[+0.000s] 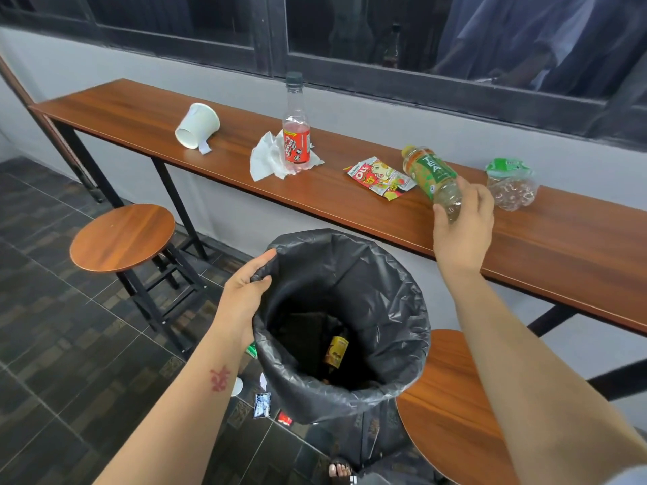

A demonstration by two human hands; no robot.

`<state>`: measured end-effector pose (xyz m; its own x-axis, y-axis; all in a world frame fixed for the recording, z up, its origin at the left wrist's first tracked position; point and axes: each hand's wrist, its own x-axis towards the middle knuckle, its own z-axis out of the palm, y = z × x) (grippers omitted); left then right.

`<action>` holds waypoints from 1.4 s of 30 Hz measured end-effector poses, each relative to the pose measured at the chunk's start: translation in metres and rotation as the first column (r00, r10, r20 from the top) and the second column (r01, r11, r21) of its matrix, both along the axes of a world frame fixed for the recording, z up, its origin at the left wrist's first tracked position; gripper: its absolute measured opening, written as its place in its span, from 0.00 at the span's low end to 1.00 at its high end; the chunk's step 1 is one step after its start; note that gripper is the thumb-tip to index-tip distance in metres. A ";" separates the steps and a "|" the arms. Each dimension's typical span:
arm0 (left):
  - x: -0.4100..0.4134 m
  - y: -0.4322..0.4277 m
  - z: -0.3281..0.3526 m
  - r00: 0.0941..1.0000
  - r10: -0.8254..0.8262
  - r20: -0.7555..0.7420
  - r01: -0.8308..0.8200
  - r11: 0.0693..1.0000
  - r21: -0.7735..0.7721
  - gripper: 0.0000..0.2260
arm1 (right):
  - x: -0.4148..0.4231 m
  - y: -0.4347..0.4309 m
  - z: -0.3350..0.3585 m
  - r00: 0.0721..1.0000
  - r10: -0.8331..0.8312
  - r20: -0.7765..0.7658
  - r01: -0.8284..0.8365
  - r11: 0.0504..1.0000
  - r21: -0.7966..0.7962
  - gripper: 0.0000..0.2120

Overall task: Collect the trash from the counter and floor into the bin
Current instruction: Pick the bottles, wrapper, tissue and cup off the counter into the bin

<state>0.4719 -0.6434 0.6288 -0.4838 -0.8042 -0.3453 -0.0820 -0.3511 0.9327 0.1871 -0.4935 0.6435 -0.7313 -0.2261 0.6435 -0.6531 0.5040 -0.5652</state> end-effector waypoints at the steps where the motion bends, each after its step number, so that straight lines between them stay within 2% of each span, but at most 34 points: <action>1: 0.002 0.000 -0.001 1.000 -0.003 0.002 0.003 1.000 0.003 0.21 | 0.006 0.004 0.001 1.000 0.001 -0.003 -0.001 1.000 -0.030 0.25; 5: 0.008 0.001 -0.001 1.000 -0.008 0.006 0.008 1.000 -0.009 0.21 | 0.034 0.024 0.011 0.991 0.133 0.028 -0.127 0.978 -0.166 0.24; 8: 0.012 0.001 0.001 1.000 0.000 -0.004 0.000 1.000 -0.012 0.21 | 0.064 0.042 0.018 0.959 0.283 0.027 -0.275 0.947 -0.168 0.24; 11: 0.015 0.000 0.002 1.000 0.005 -0.004 -0.005 1.000 -0.017 0.21 | 0.096 0.054 0.010 0.924 0.381 -0.020 -0.381 0.920 -0.087 0.23; 14: 0.020 0.000 0.003 1.000 0.013 -0.006 -0.014 0.999 -0.029 0.21 | 0.123 0.063 -0.011 0.908 0.418 -0.038 -0.417 0.909 0.017 0.22; 20: 0.032 -0.002 -0.005 1.000 0.009 -0.005 -0.009 0.997 -0.072 0.22 | 0.140 0.070 -0.044 0.902 0.427 0.060 -0.427 0.863 0.271 0.24; 26: 0.032 0.009 -0.004 1.000 -0.021 -0.009 0.019 0.994 -0.109 0.22 | 0.140 0.049 -0.061 0.868 0.435 0.240 -0.491 0.680 0.544 0.25; 31: 0.029 0.017 0.002 0.999 -0.042 -0.021 0.038 0.988 -0.152 0.22 | 0.139 0.037 -0.069 0.810 0.463 0.359 -0.579 0.537 0.614 0.25; 37: 0.020 0.020 0.003 1.000 -0.023 -0.014 0.020 0.990 -0.137 0.22 | 0.124 0.036 -0.076 0.782 0.511 0.357 -0.586 0.410 0.699 0.18; 39: 0.017 0.020 0.001 1.000 -0.009 0.000 0.009 0.992 -0.130 0.22 | 0.120 0.033 -0.069 0.775 0.532 0.342 -0.595 0.430 0.679 0.19; 42: 0.009 0.016 -0.001 1.000 0.004 0.022 -0.002 0.997 -0.080 0.21 | 0.110 0.021 -0.050 0.803 0.550 0.230 -0.569 0.591 0.571 0.19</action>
<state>0.4809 -0.6276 0.6276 -0.4744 -0.8310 -0.2904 -0.1018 -0.2758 0.9558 0.2969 -0.4725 0.5932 -0.3435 -0.9155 0.2093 -0.9119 0.2718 -0.3076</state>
